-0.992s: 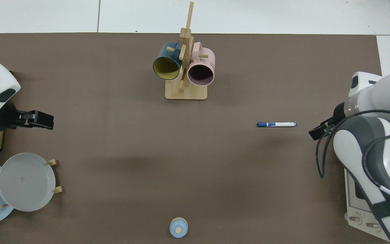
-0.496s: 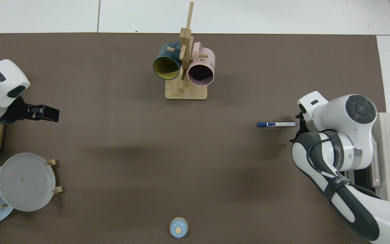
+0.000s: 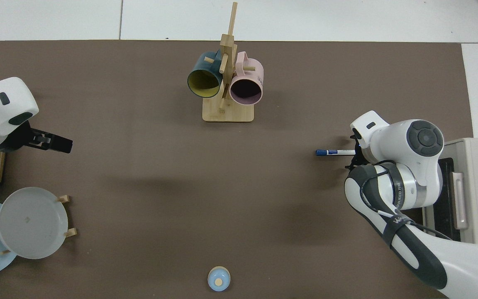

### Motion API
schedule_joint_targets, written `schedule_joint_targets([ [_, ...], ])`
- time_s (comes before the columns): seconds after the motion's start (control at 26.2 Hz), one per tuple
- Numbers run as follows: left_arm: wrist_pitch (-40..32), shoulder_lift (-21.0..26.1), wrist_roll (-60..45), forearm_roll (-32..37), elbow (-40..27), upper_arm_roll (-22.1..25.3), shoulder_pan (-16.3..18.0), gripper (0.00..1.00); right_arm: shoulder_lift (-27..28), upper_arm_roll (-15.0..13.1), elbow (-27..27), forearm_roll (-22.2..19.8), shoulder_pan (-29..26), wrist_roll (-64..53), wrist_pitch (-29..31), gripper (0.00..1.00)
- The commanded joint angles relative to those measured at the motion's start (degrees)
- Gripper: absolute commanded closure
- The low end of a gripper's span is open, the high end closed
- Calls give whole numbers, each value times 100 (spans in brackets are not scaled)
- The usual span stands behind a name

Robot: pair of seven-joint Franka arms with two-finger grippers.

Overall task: Put markers into pen holder
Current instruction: 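Reach the right gripper to the blue-capped marker and grasp it, then lift the marker with the right gripper and carry it toward the middle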

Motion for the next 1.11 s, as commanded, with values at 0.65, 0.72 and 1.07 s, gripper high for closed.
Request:
schedule_joint_targets([
  [0.65,-24,-105,2550,3,-109,70,-58,0,25,28,52,397,-195,-264,22,100],
  [0.72,-6,-97,3252,3,-109,70,-50,0,-46,36,105,590,-116,-247,-215,100],
  [1.07,20,-97,4221,-6,-109,79,-41,0,-230,45,860,1654,674,-247,-1297,100],
])
